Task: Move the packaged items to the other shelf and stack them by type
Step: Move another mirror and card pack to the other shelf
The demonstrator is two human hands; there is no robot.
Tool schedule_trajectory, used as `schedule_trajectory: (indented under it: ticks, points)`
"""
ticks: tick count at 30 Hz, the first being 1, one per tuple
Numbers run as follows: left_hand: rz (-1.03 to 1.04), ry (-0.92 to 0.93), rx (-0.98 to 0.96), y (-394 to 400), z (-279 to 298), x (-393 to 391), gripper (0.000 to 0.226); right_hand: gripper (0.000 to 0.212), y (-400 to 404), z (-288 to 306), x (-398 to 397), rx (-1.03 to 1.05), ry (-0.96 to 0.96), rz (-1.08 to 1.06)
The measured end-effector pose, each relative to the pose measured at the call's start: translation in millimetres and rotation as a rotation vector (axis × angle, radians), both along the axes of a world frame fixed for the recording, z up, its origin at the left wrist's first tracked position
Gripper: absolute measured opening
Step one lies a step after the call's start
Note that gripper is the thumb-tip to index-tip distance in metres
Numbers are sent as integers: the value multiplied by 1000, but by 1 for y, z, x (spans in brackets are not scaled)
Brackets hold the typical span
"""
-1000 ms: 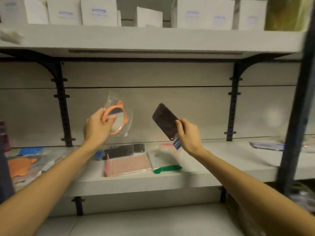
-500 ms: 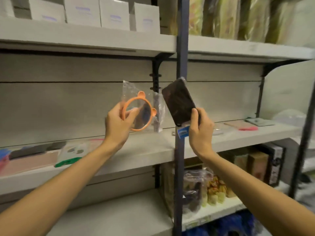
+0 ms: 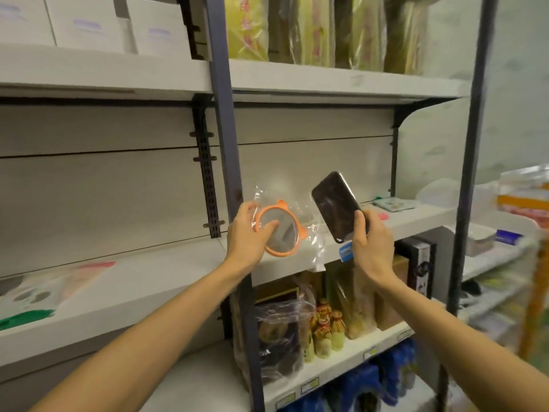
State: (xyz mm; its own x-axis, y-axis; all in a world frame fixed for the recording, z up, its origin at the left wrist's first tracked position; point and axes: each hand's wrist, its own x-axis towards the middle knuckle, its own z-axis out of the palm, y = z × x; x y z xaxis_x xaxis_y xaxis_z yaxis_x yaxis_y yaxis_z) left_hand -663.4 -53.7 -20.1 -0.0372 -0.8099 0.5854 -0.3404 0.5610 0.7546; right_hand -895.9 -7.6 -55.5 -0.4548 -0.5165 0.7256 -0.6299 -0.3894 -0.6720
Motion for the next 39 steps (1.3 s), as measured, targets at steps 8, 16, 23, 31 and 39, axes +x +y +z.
schedule_trajectory:
  ticks: [8,16,23,31,39]
  points:
    - [-88,187,522,-78,-22,-60,60,19,-49,-14,-42,186,-115,49]
    - [-198,590,780,-147,-14,-98,30,32,-119,1,-81,267,-228,53]
    - [-205,724,849,-187,-20,-127,21,14,-156,12,-105,321,-181,47]
    - [-178,754,831,-242,-20,-155,36,25,-207,20,-140,291,126,-58]
    - [115,64,636,-286,-19,-191,31,23,-267,19,-189,272,196,76]
